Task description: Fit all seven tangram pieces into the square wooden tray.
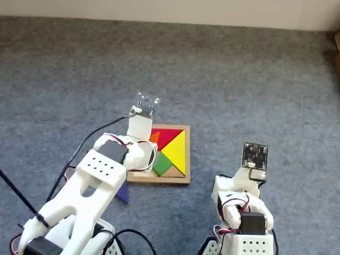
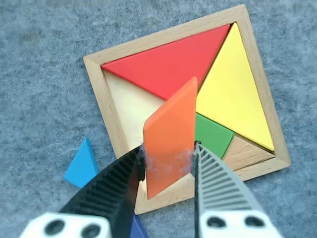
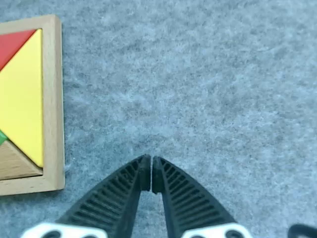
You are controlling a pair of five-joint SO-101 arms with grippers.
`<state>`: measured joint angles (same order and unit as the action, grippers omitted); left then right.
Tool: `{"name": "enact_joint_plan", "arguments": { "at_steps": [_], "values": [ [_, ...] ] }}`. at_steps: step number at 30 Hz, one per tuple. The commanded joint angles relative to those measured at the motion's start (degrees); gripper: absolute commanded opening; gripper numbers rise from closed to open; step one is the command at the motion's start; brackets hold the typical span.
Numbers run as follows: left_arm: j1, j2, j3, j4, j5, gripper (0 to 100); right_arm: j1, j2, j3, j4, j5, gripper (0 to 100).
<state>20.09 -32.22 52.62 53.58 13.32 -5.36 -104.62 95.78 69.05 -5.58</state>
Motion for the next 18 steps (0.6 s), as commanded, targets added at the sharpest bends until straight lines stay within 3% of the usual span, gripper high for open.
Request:
{"name": "enact_joint_plan", "arguments": {
  "at_steps": [1, 11, 18],
  "values": [
    [-0.7, -1.5, -0.4, -1.0, 0.5, 7, 0.6, -1.0, 7.1, 0.2, -0.4, 2.5],
    [-0.7, -0.4, -0.8, -5.7, -0.1, 5, 0.6, -1.0, 7.1, 0.2, -0.4, 2.5],
    [-0.7, 11.6, -7.4, -6.1, -3.6, 3, 0.6, -1.0, 7.1, 0.2, -0.4, 2.5]
  ]
}}
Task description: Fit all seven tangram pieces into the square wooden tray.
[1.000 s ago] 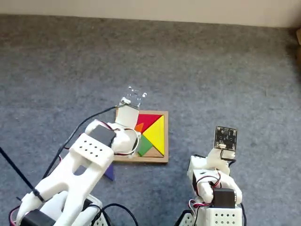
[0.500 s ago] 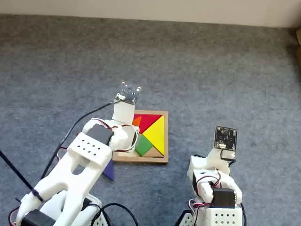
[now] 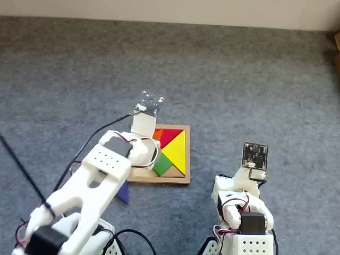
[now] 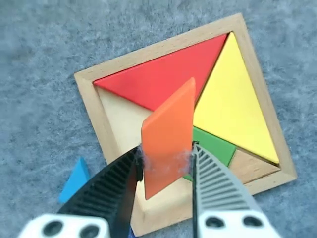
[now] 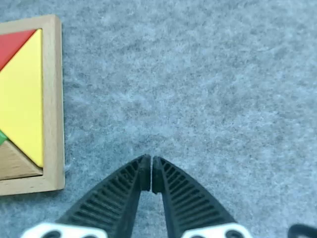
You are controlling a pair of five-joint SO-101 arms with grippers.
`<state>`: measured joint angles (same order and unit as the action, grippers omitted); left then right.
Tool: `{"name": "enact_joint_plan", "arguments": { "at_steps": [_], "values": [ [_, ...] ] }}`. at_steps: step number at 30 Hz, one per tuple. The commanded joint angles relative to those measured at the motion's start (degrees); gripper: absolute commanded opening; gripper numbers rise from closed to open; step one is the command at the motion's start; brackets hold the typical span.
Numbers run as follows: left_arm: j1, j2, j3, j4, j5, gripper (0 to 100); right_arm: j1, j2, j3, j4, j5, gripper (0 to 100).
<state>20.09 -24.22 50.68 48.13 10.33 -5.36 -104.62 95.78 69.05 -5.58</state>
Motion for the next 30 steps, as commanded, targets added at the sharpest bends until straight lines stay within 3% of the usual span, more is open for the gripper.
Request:
{"name": "enact_joint_plan", "arguments": {
  "at_steps": [1, 9, 15, 19, 24, 30],
  "values": [
    [-0.7, 5.6, -6.7, -0.5, -0.7, 3, 0.6, -1.0, 7.1, 0.2, -0.4, 2.5],
    [-1.4, 13.8, -11.7, -0.4, -3.4, 4, 0.6, -1.0, 7.1, 0.2, -0.4, 2.5],
    [-1.5, 14.0, -11.6, -0.4, -3.1, 22, 0.6, -1.1, 7.1, 0.3, -0.4, 2.5],
    [-1.5, 13.4, -12.4, 0.9, -3.3, 21, 0.6, -1.1, 7.2, 0.3, -0.4, 2.5],
    [-1.0, 13.5, -18.1, 10.2, -3.1, 21, 0.6, -1.1, 7.2, 0.3, -0.4, 2.5],
    [-1.4, 14.3, -18.3, 10.6, -3.1, 21, 0.6, -1.1, 7.2, 0.3, -0.4, 2.5]
  ]
}}
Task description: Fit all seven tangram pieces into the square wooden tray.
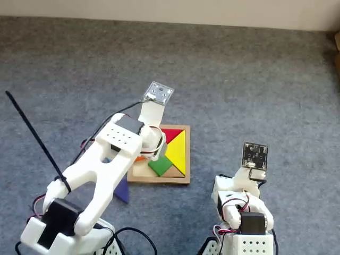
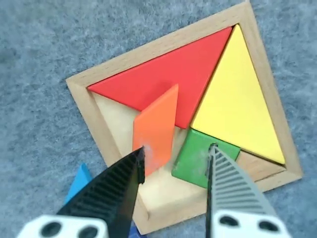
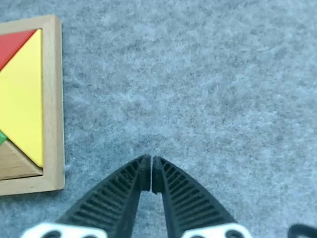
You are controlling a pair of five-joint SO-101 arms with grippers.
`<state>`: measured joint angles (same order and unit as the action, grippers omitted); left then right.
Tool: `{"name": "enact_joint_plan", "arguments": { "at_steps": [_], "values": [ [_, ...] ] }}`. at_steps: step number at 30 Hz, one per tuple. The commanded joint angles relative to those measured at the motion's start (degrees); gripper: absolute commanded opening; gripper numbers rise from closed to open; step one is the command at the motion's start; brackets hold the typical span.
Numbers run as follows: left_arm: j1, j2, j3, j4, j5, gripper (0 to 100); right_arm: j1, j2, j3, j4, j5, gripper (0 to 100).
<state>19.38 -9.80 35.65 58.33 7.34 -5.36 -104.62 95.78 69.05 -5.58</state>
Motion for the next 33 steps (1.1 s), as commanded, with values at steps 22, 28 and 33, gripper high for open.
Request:
{"name": "enact_joint_plan", "arguments": {
  "at_steps": [22, 28, 33],
  "values": [
    [-5.6, 14.5, -7.3, -4.0, -0.1, 17, 0.6, -1.1, 7.2, 0.3, -0.4, 2.5],
    [-5.4, 15.0, -8.1, -3.5, -0.1, 15, 0.6, -1.1, 7.2, 0.3, -0.4, 2.5],
    [-5.8, 15.0, -8.1, -3.5, 0.0, 15, 0.6, -1.1, 7.2, 0.3, -0.4, 2.5]
  ]
}}
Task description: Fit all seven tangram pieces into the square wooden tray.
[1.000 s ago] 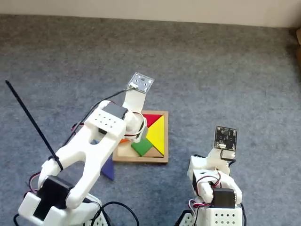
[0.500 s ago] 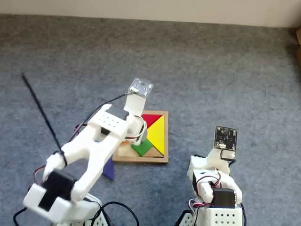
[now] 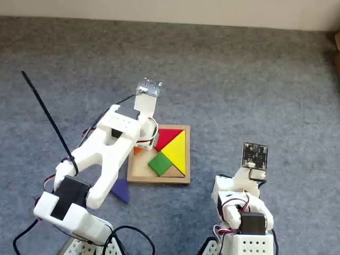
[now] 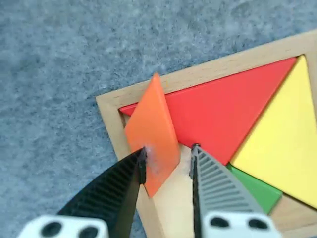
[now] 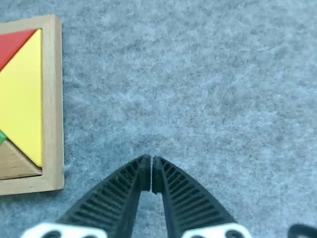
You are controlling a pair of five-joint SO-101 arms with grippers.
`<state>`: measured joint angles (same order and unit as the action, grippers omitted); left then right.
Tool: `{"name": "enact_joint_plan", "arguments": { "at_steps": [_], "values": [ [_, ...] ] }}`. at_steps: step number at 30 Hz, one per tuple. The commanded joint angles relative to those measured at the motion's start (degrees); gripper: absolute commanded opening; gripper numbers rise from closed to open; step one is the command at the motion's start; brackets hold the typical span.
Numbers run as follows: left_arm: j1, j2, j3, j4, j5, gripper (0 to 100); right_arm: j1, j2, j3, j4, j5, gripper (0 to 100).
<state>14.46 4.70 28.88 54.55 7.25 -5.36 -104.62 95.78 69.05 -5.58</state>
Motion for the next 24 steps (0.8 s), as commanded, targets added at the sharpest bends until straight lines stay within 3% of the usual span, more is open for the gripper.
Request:
{"name": "enact_joint_plan", "arguments": {
  "at_steps": [1, 16, 24],
  "values": [
    [-0.8, 0.5, -1.4, 0.3, 0.1, 15, 0.6, -1.1, 7.2, 0.3, -0.4, 2.5],
    [-6.8, 0.1, -2.1, 1.6, 0.2, 15, 0.6, -1.1, 7.2, 0.3, -0.4, 2.5],
    [-8.0, -9.6, 2.6, 2.3, 0.2, 15, 0.6, -1.0, 7.2, 0.3, -0.4, 2.5]
  ]
}}
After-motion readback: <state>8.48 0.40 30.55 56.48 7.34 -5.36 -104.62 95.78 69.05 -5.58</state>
